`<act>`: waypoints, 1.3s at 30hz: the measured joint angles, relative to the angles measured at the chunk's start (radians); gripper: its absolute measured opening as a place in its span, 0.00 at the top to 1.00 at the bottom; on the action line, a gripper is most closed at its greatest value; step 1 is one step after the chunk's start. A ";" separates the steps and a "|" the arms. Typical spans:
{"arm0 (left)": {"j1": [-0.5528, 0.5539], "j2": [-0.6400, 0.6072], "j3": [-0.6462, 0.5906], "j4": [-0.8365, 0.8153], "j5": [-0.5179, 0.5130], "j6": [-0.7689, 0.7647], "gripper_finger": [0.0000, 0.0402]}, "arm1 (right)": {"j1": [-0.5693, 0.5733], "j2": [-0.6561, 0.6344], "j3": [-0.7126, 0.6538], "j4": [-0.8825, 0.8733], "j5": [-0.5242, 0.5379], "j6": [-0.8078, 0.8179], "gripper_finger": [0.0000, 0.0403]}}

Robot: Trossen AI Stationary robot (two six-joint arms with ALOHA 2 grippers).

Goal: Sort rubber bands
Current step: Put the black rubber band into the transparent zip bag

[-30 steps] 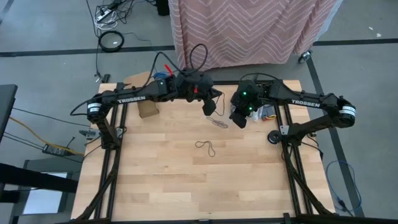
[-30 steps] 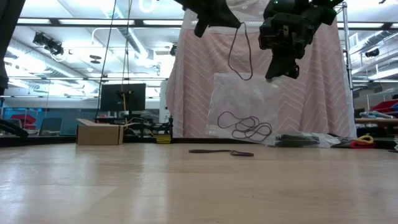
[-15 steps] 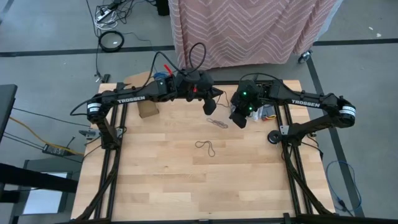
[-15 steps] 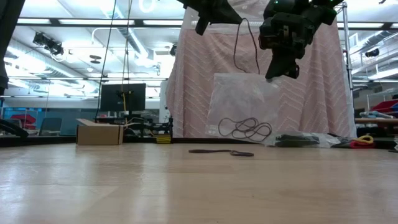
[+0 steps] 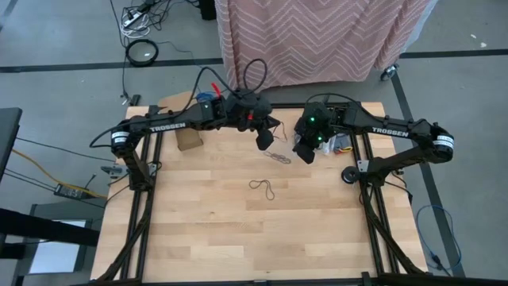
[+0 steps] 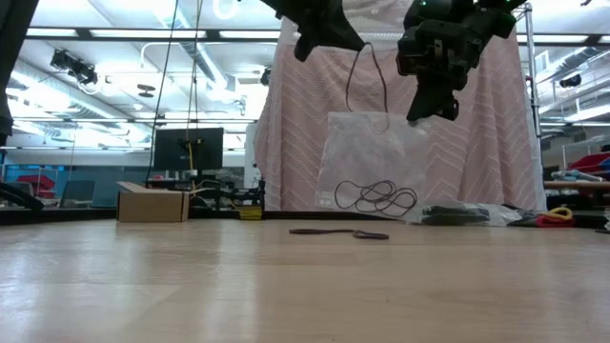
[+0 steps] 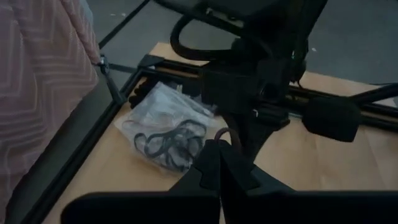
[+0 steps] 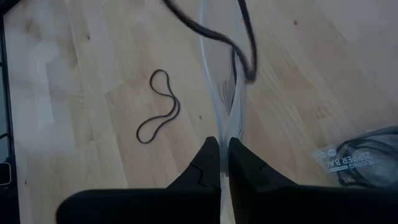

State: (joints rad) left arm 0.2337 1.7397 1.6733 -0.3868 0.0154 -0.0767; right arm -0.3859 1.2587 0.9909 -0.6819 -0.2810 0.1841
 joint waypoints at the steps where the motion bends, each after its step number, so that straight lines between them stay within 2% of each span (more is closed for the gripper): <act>1: 0.000 -0.001 0.000 0.001 0.012 -0.002 1.00 | 0.000 0.000 0.000 0.000 0.000 0.000 0.98; 6: -0.006 -0.012 0.000 0.048 0.049 -0.003 1.00 | 0.000 0.000 0.000 0.000 0.000 -0.003 0.98; 24: -0.005 -0.013 0.000 0.050 0.046 0.022 1.00 | 0.000 0.000 0.000 0.000 -0.001 0.000 0.98; 32: -0.002 -0.013 0.000 -0.008 0.000 0.100 1.00 | 0.000 0.000 0.000 0.000 -0.002 0.006 0.98; 39: 0.009 -0.013 -0.034 0.006 -0.004 0.104 1.00 | 0.000 0.000 0.000 0.000 -0.002 0.006 0.98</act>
State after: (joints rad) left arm 0.2428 1.7267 1.6391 -0.3808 0.0116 0.0273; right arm -0.3862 1.2587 0.9909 -0.6821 -0.2825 0.1902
